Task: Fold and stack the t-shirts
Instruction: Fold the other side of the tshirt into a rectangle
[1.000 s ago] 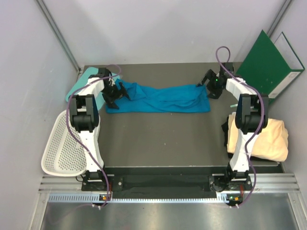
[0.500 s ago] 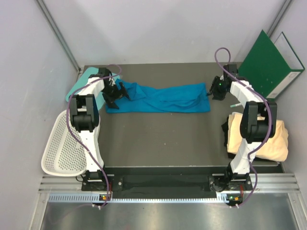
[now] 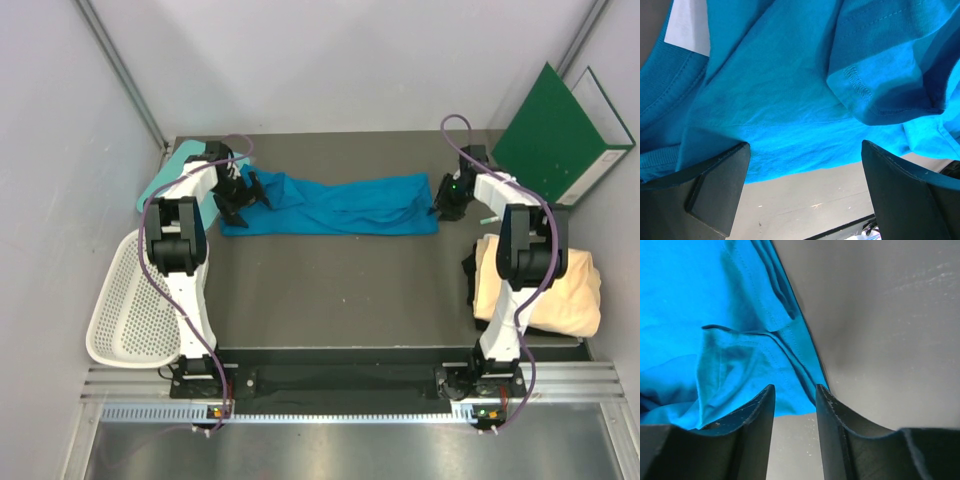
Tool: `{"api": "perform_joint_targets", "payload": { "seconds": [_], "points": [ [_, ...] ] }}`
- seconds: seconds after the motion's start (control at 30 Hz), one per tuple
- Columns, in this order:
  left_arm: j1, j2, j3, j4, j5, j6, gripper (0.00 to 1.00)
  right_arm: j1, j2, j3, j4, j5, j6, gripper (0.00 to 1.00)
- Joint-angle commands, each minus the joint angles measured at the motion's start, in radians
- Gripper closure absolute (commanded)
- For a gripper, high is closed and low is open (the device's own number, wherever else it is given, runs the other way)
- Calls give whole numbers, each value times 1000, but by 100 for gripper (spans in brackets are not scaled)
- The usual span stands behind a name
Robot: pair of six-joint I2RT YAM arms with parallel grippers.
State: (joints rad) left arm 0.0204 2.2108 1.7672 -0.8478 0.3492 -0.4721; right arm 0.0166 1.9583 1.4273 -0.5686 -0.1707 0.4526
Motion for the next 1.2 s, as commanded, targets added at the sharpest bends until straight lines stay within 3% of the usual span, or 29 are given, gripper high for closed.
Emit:
{"api": "perform_joint_targets", "payload": {
  "seconds": [0.0,0.27,0.37,0.4,0.57,0.7,1.17],
  "points": [
    [10,78,-46,-16,-127,53,1,11,19,-5,35,-29,-5,64],
    [10,82,-48,-17,-131,53,1,20,53,-13,39,-46,1,65],
    [10,85,-48,-16,-134,53,1,23,56,-16,41,-61,0,72],
    [10,86,-49,-16,-134,53,1,23,54,-18,47,-65,-2,79],
    [12,90,-49,-16,-138,53,1,26,74,-10,39,-95,-14,85],
    [10,95,-41,-22,-145,55,1,28,62,-18,38,-112,-20,100],
    [9,119,-38,-45,-174,43,1,26,-153,-183,-28,-9,-31,100]
  ]
}}
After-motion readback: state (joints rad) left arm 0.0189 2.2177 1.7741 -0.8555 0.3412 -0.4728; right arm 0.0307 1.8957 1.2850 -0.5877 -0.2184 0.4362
